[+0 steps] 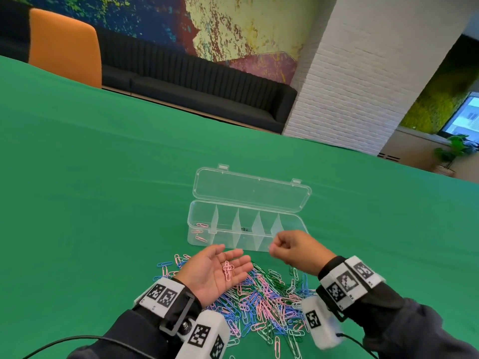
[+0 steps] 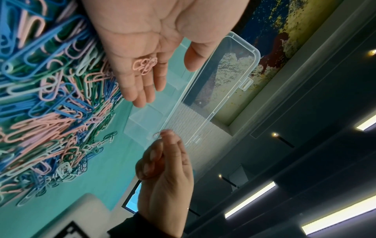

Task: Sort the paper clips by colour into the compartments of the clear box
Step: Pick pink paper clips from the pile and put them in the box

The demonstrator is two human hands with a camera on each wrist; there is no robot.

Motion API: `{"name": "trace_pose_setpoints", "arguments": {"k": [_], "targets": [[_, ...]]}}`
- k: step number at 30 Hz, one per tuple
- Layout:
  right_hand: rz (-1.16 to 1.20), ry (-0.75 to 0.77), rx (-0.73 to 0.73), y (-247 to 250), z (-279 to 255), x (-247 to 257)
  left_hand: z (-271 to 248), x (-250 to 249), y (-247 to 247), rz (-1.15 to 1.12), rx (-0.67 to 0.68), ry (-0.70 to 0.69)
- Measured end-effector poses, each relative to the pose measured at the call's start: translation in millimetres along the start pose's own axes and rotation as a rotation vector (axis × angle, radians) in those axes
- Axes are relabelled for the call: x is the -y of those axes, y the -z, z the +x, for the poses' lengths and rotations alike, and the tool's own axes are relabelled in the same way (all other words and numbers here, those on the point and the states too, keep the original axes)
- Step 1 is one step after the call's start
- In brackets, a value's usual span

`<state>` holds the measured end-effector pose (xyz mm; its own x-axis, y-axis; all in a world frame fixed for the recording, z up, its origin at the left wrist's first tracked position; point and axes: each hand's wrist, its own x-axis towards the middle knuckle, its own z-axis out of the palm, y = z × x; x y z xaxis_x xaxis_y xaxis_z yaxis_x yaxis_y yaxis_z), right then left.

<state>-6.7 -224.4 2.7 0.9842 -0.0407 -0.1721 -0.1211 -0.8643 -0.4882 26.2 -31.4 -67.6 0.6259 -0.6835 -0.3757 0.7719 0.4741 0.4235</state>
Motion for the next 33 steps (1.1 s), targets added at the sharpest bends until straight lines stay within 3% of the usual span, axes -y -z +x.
{"name": "trace_pose_setpoints", "arguments": {"k": [2, 6, 9, 19, 27, 33], "targets": [[0.047, -0.019, 0.017, 6.8, 1.2, 5.6, -0.2, 0.6, -0.9, 0.0, -0.014, 0.011], [-0.379, -0.134, 0.141, -0.5, 3.3, -5.7, -0.2, -1.9, 0.1, -0.027, -0.016, 0.006], [-0.491, -0.204, 0.192, -21.0, 2.2, -17.5, 0.6, -1.5, 1.5, -0.039, -0.007, 0.002], [-0.282, -0.274, 0.195, -22.9, -5.4, -25.7, 3.7, -3.8, 6.1, -0.036, -0.059, -0.013], [0.125, 0.039, 0.047, 6.6, -15.3, 24.0, -0.1, -1.8, 1.5, -0.003, -0.072, 0.016], [0.307, 0.002, -0.042, 12.1, -15.9, 18.6, -9.1, -8.9, -7.3, -0.09, -0.089, 0.003]]}}
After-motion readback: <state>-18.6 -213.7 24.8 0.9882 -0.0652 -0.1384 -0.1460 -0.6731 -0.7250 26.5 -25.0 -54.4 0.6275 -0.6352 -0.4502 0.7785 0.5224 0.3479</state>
